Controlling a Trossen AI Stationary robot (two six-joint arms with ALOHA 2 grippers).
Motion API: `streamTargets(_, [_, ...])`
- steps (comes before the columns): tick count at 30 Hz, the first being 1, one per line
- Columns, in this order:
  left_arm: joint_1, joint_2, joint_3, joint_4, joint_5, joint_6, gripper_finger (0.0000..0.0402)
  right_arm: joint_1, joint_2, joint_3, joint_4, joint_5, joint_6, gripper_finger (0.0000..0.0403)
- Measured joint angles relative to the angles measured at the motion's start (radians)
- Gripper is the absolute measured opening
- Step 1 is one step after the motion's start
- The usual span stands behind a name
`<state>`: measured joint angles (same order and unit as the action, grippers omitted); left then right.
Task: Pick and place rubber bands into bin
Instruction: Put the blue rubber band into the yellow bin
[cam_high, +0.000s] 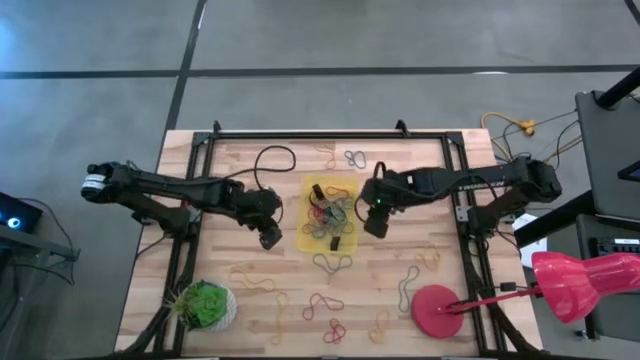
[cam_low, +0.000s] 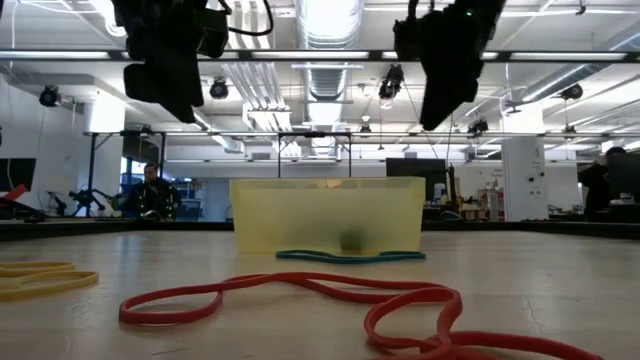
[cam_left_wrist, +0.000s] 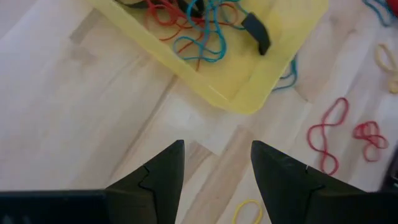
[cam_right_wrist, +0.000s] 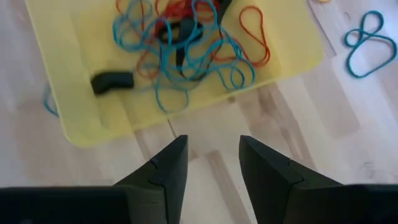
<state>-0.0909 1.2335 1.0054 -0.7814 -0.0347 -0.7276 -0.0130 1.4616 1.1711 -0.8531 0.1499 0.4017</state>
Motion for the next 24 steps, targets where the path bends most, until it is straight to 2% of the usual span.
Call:
streamTargets(8, [-0.063,0.002,-0.005,-0.053,-0.056,-0.136,0.0170,-0.156,0.000,0.060,0.000,-0.172,0.136,0.0133])
streamTargets(19, [-0.085,0.003,-0.012,-0.046,-0.066,-0.231,0.0170,-0.238,0.000,0.067,0.054,-0.185,0.122,0.0128])
streamTargets(24, [-0.100,0.007,-0.015,-0.046,-0.077,-0.237,0.0170,-0.290,0.000,0.067,0.098,-0.231,0.191,0.0128])
